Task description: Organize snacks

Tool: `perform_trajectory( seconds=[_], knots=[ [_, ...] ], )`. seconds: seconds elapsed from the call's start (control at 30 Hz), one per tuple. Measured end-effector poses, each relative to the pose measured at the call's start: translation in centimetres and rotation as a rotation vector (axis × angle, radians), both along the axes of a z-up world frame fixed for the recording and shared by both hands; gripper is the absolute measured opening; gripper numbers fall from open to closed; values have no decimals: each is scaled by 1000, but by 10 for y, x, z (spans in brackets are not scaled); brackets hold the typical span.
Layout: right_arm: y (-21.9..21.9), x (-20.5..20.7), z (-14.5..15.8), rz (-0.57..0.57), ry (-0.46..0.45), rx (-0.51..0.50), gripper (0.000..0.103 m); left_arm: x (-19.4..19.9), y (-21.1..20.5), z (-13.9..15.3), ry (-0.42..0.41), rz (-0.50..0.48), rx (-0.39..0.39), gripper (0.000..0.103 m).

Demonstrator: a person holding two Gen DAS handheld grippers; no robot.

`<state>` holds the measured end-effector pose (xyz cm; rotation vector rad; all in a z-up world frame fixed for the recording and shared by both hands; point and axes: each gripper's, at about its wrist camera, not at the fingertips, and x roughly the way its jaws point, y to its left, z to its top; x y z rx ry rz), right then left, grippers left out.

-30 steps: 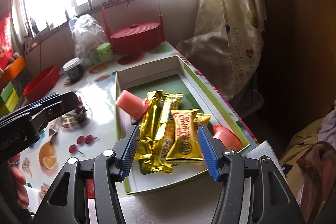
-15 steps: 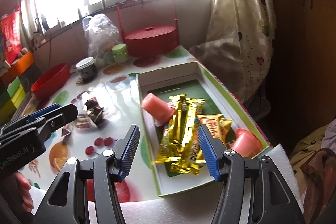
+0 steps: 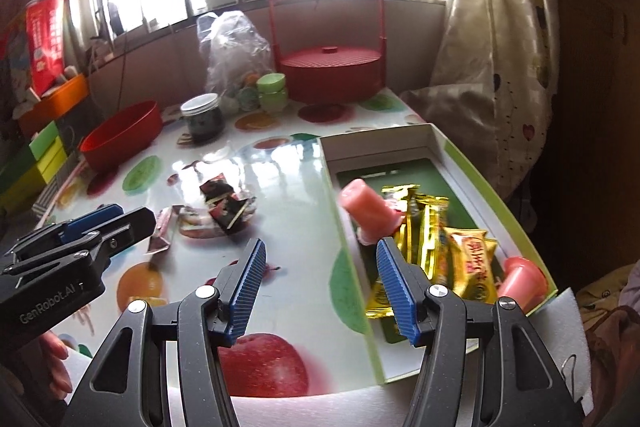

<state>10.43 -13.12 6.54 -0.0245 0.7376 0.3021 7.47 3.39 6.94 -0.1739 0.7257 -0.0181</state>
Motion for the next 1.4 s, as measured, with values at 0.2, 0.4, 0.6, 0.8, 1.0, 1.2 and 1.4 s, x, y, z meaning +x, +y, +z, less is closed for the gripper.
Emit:
perform_trajectory(
  seconds=[0.2,0.4,0.6,0.8,1.0,1.2,1.4],
  knots=[
    [17,3,-2,30,9,-6,58,-4,19,-5,11,40,-5,47],
    [36,9,-5,69,22,-6,58,-6,50,-13,33,116,0,47],
    [55,16,-12,107,44,-12,58,-9,80,-25,58,183,-9,47],
    [75,25,-19,148,66,-16,58,-9,102,-33,76,225,-7,47],
    [99,32,-23,200,77,-29,58,-11,124,-44,106,270,-9,47],
    [116,42,-31,231,110,-24,58,-10,136,-50,126,284,-17,47],
    [132,47,-37,261,122,-32,58,-3,135,-56,147,259,-15,47]
  ],
)
